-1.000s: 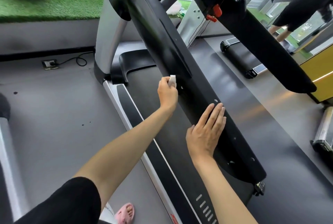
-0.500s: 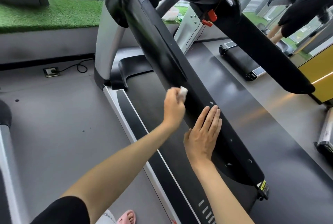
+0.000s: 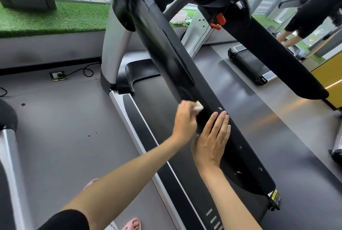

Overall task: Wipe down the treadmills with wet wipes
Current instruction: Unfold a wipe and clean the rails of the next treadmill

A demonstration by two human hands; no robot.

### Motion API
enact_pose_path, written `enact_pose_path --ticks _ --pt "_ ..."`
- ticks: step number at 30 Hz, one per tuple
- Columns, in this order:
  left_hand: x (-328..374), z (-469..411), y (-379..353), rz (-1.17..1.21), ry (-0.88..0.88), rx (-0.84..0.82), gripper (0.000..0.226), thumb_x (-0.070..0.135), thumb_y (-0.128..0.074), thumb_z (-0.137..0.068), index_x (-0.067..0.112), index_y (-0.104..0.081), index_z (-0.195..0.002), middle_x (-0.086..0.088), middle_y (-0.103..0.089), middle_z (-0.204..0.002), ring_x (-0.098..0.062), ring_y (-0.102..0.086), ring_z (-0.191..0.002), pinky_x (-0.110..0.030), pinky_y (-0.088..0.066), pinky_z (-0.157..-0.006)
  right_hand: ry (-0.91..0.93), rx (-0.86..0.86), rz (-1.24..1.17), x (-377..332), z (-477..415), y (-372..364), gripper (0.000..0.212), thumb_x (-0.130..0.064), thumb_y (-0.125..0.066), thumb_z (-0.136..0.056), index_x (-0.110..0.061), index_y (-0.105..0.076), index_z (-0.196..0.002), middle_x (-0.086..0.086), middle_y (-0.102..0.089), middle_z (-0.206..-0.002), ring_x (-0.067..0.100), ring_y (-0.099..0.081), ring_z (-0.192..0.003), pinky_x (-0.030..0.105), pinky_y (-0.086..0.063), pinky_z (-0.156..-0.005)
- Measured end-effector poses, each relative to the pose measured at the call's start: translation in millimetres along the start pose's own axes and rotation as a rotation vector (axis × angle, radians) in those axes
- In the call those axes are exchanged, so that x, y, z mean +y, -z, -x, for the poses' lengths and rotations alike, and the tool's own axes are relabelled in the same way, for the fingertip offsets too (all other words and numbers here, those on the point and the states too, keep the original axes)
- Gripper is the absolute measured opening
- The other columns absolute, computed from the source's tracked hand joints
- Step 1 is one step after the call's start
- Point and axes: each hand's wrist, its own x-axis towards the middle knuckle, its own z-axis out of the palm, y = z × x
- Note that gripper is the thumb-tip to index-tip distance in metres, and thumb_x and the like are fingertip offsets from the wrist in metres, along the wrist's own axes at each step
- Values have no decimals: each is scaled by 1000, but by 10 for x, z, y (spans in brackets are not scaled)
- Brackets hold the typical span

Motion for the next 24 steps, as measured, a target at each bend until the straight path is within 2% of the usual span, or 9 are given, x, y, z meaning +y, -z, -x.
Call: enact_pose_path --ticks 1,3,6,8,12,18,20,22,24 --pt "-62 166 -1 -10 -47 -91 15 -5 -54 -88 9 -60 -86 5 -53 -85 -18 -55 -83 -19 -42 -76 -1 8 -6 -3 0 -6 79 -9 -57 -85 10 -15 -148 33 -14 -154 42 -12 -145 48 -10 -119" --pt "-260 313 75 -29 4 -171 20 -11 -53 -83 8 -61 -85 4 -55 -84 -9 -53 -77 -17 -41 -71 -4 1 -20 1 1 -15 80 -7 -59 -84 10 -16 -148 33 -15 -154 42 -12 -145 48 -10 -119" --pt "-396 109 320 47 359 1 26 -9 -49 -84 15 -53 -76 3 -53 -73 -5 -42 -61 -21 -35 -57 1 -23 -20 3 5 -11 90 -8 -63 -74 10 -16 -148 33 -16 -153 43 -13 -144 48 -8 -119" --pt "-392 -202 491 115 495 166 28 -5 -45 -87 19 -48 -73 2 -51 -71 -8 -41 -61 -18 -34 -53 4 -26 -4 0 13 -18 90 -8 -63 -74 10 -17 -148 34 -16 -153 43 -13 -144 49 -8 -119" --pt "-185 -679 515 270 530 270 29 -6 -42 -88 21 -48 -78 3 -52 -77 -12 -46 -71 -19 -37 -60 8 -24 -10 -1 17 -4 87 -7 -60 -75 10 -16 -148 33 -15 -153 43 -11 -145 49 -8 -119" --pt "-189 -499 531 690 740 142 37 -17 -41 -82 15 -57 -90 -2 -62 -85 -18 -59 -76 -31 -51 -67 4 45 -245 -2 22 63 89 -2 -65 -73 3 -21 -150 28 -14 -156 38 -10 -146 44 -5 -121" --pt "-213 -408 658 795 782 57 34 -18 -41 -84 11 -58 -94 -5 -64 -86 -20 -63 -76 -36 -54 -69 112 103 -384 -48 54 74 79 2 -63 -75 1 -31 -147 25 -26 -153 36 -21 -144 42 -15 -120" --pt "-198 -351 784 862 793 -43 33 -17 -41 -85 8 -58 -97 -6 -66 -85 -21 -66 -74 -38 -56 -65 179 73 -531 -172 84 88 65 2 -64 -79 -2 -44 -140 19 -50 -138 31 -44 -131 42 -38 -109" --pt "-164 -298 899 891 782 -147 32 -17 -41 -86 7 -57 -101 -8 -66 -87 -22 -67 -75 -38 -57 -64 -6 -104 -780 -328 59 172 52 -10 -65 -86 -9 -50 -136 10 -62 -119 23 -55 -112 40 -49 -95"
